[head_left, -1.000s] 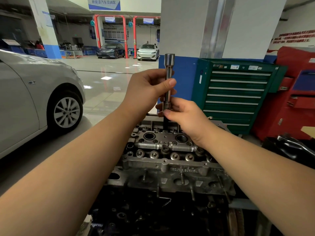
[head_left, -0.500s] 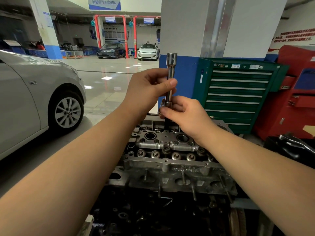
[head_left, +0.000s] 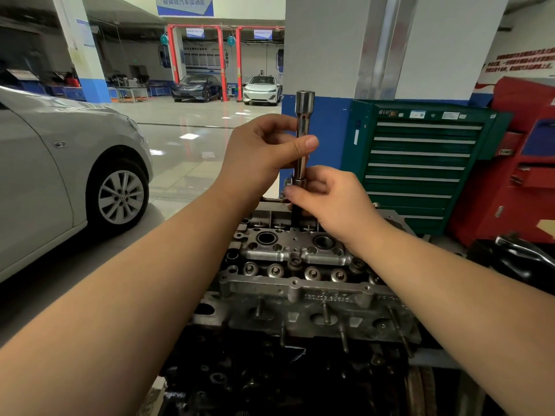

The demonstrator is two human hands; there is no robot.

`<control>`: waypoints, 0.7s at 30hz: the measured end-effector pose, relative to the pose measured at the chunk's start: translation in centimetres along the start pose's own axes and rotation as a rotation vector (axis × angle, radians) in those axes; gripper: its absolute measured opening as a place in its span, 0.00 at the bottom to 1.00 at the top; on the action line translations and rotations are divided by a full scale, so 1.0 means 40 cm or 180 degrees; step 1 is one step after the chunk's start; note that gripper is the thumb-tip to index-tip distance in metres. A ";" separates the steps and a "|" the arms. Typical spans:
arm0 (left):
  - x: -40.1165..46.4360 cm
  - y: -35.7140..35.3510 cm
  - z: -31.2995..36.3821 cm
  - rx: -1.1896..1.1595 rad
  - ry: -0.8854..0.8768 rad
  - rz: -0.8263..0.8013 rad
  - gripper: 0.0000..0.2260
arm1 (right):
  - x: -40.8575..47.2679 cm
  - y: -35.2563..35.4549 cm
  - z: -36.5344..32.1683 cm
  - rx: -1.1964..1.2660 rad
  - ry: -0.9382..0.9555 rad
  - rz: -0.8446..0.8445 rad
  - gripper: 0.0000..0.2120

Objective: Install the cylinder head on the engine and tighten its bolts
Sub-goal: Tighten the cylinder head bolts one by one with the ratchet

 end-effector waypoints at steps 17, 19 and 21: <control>0.010 0.003 -0.022 0.0194 0.0076 0.0046 0.16 | 0.003 -0.006 0.006 0.0166 -0.0043 -0.0107 0.11; 0.011 0.003 -0.024 0.0140 0.0090 0.0024 0.18 | 0.001 -0.009 0.008 0.0270 -0.0064 -0.0225 0.09; 0.009 -0.002 -0.023 0.0045 0.0060 -0.0091 0.16 | 0.002 -0.006 0.014 0.0319 -0.0103 -0.0242 0.09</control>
Point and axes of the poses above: each hand's wrist, its own x-axis towards the middle knuckle, its own y-axis out of the back of the hand, z = x × y, the point moved 5 cm from there along x, towards the middle knuckle
